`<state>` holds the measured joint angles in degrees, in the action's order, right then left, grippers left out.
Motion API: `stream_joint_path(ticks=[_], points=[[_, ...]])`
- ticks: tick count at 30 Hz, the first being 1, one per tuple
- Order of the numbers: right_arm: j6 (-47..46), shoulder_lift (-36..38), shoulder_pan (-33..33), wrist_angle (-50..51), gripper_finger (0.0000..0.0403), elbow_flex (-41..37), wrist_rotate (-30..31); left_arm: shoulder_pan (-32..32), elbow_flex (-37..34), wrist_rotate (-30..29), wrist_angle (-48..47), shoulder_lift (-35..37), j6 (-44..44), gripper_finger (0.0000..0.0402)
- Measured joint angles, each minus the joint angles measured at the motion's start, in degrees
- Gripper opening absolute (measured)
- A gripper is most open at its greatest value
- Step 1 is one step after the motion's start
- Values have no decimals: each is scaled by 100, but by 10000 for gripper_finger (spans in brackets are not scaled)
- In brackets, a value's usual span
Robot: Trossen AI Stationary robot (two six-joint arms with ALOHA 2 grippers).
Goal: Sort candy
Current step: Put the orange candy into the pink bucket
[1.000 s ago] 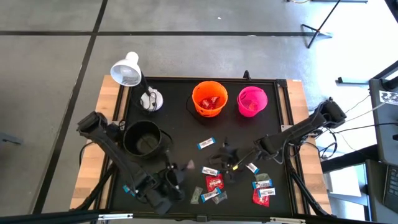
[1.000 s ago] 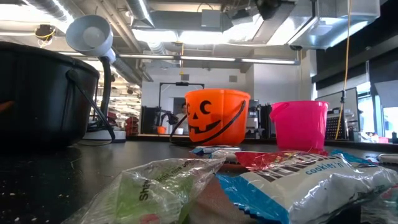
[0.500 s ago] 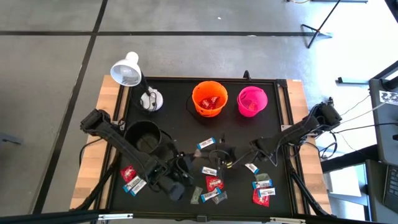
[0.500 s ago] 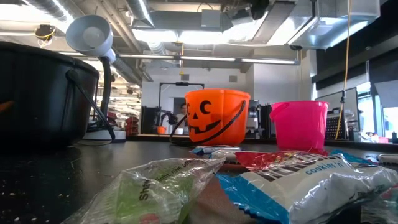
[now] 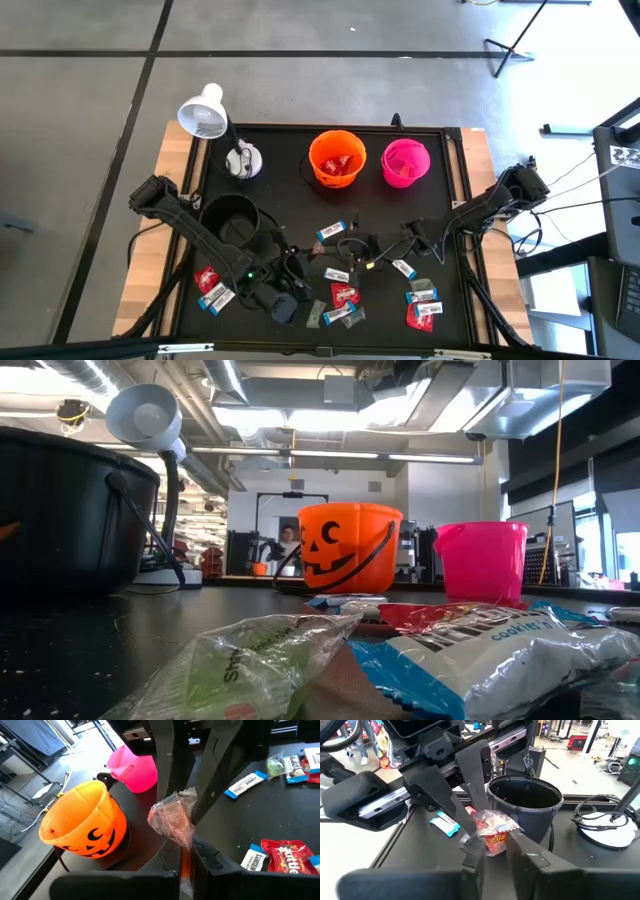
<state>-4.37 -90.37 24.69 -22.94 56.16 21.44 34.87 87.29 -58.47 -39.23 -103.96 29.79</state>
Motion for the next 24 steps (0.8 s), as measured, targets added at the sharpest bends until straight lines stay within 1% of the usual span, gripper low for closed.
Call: stream_joint_path(ticks=[4, 6, 10, 14, 17, 20, 22, 24], points=[[56, 0, 2, 31, 21, 0, -99, -4, 0, 193, 5, 0, -3, 10], [172, 0, 2, 39, 6, 0, -151, -4, 0, 238, 5, 0, -3, 21], [186, 0, 2, 12, 12, 0, -147, -11, 0, 253, 7, 0, -62, 52], [191, 0, 2, 11, 2, 0, -102, -9, 106, 253, -142, -2, -551, 84], [204, 15, 4, -2, 3, 6, 73, 3, 429, 257, -425, -2, -753, 103], [336, 20, 10, 32, 1, 7, 287, 52, 896, 166, -853, -2, -792, 114], [398, 21, 3, 79, 2, -2, 548, 118, 1207, 34, -1156, -2, -792, 118], [514, 88, 2, 107, 1, -2, 821, 205, 1498, 32, -1480, -2, -790, 119]])
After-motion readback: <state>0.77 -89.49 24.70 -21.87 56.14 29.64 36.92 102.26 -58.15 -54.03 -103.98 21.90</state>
